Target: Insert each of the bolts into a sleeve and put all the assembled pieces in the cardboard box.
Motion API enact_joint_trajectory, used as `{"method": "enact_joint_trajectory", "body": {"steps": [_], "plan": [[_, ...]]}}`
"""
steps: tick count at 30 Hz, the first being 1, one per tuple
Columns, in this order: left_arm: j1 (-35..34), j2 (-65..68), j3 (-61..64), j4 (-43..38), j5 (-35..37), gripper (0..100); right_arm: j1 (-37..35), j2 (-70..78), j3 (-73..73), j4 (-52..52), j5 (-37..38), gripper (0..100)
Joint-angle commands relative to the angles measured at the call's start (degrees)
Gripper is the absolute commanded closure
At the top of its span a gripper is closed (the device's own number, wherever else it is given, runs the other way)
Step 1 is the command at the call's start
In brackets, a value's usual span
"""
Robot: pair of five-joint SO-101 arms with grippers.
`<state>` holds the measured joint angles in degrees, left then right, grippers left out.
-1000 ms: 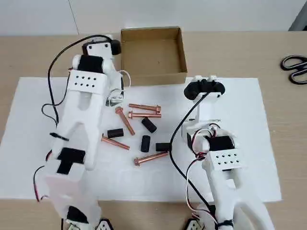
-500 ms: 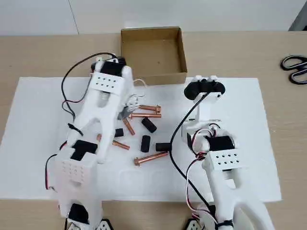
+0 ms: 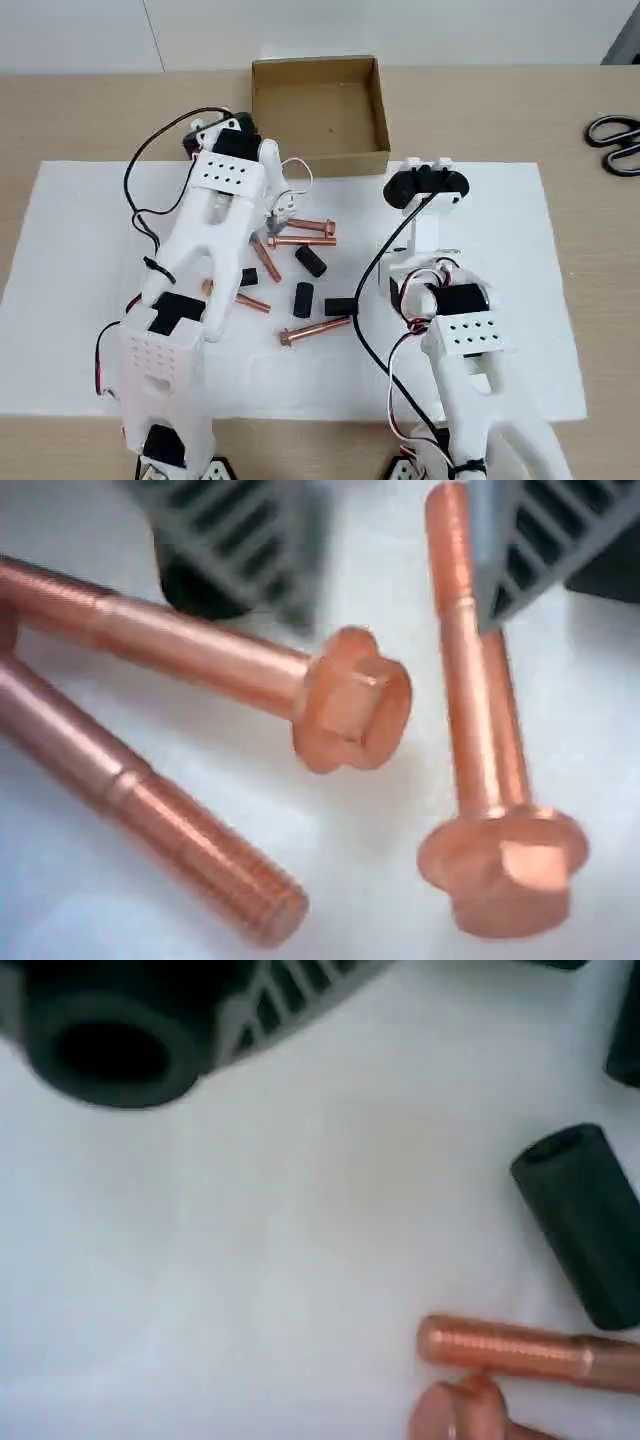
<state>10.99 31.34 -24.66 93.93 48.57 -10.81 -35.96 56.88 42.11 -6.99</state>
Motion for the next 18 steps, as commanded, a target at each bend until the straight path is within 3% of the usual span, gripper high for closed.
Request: {"method": "enact_joint_trajectory", "body": {"steps": [1,18], "plan": [[0.26,-0.44,-2.77,-0.7,0.97,79,0.48,-1.63,-0.44,-0.84,0.0,99.4],[-5.63,-0.44,-2.59,3.34,0.7,78,0.48,-1.63,-0.44,-1.01,0.0,99.4]]}}
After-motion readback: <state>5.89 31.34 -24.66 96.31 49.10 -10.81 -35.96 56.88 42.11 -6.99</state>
